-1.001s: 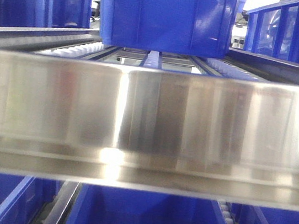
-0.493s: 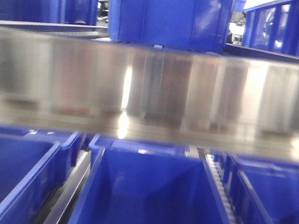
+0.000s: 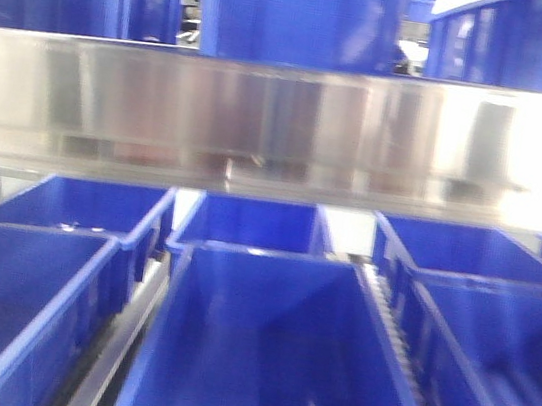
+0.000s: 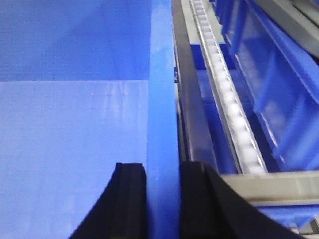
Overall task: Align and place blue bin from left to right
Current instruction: 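Hold the blue bin with both grippers while backing away from the shelf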
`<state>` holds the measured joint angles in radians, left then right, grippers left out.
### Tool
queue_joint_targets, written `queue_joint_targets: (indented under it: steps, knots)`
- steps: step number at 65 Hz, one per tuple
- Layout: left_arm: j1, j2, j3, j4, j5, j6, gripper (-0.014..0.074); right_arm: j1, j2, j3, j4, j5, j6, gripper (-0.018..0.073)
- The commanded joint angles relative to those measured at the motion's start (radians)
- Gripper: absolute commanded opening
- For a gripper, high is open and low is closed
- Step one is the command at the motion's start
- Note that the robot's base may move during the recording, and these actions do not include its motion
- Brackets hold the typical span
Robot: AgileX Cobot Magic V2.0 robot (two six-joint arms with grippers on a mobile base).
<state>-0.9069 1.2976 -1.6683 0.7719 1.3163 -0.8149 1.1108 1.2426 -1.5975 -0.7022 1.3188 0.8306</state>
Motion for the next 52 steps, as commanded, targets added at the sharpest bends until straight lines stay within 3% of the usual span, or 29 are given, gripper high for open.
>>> queue_joint_targets:
  steps: [1,52]
  knots:
    - [-0.032,0.002,-0.007,-0.045,-0.095,0.001,-0.0111,0.025,0.003,-0.006,0.044,-0.098,-0.004,-0.0079]
    - [-0.032,0.002,-0.007,-0.045,-0.095,0.001,-0.0111,0.025,0.003,-0.006,0.044,-0.098,-0.004,-0.0079]
